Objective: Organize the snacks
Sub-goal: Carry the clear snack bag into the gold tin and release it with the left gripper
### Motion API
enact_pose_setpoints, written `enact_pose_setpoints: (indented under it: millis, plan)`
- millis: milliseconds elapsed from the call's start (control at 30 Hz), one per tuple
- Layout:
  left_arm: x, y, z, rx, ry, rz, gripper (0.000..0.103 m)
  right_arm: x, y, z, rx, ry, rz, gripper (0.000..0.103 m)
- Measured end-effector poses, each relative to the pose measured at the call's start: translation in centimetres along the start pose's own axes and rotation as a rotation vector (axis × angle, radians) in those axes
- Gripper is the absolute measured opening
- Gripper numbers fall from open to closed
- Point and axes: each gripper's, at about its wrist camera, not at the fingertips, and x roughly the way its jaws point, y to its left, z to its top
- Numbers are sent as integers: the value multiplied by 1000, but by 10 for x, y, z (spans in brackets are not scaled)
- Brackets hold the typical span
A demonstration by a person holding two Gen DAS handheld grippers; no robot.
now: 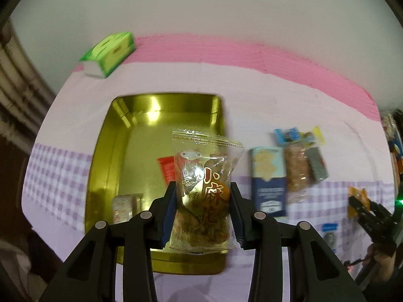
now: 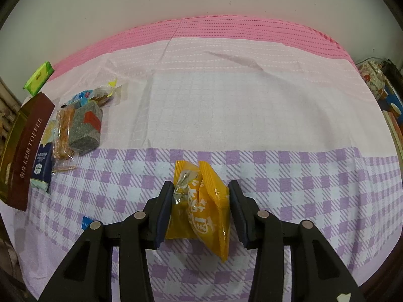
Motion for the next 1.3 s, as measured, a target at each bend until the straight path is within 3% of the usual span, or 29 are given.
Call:
enact_pose_setpoints:
  millis: [467, 900, 1167, 1300]
  plan:
    - [44, 39, -27, -64, 98, 50, 40, 2, 2, 1, 5, 8, -22, 42]
    - [66, 62, -41, -74, 115, 102, 40, 5, 8, 4, -7, 21, -54, 43]
    - [66, 70, -46, -78, 104, 97, 41, 5, 7, 5, 10, 35, -74, 43]
    - [65, 66, -48, -57, 94, 113, 41, 7, 11, 9, 9, 32, -74, 39]
